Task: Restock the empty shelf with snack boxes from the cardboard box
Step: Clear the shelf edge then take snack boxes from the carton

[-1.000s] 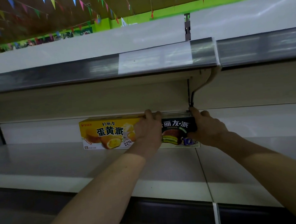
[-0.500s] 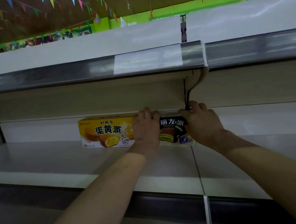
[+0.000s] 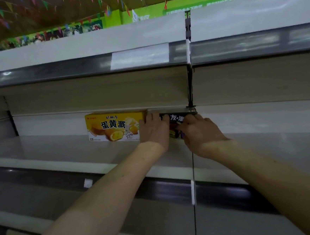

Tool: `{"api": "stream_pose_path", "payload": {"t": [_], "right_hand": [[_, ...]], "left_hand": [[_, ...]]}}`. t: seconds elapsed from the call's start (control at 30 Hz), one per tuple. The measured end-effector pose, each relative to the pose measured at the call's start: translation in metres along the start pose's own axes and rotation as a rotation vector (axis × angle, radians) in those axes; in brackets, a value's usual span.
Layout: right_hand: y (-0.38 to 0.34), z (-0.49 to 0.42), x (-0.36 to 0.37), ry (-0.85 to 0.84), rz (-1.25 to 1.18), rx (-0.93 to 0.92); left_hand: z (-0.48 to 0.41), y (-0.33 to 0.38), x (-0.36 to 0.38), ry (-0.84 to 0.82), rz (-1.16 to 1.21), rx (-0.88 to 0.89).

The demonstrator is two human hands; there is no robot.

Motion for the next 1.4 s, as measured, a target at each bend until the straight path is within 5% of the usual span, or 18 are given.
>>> {"api": "stream_pose_path", "payload": {"t": [0.13,0.63,1.4], "right_hand": [[0.011,0.036,-0.018,-0.036,0.038,0.063],[0.022,0.243,-0.098,-0.266,0.286,0.560],[-0.005,0.759,-0.326,-0.704,0.401,1.379]], "left_hand": [[0.025,0.022,-0.008,-0.068,0.040,0.027],[0.179,0.156,-0.069,-0.140,0.305,0.618],[0.629,0.429,-0.238,-0.472,0.627,1.465]]}}
Point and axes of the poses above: each hand's wrist, its own z-axis away from the middle knuckle, its own x-axis out of the palm, y = z × x, the point moved 7 cm from there along -z, towards the middle knuckle, and after that the axes turned 12 degrees about z, right-handed, at the moved point
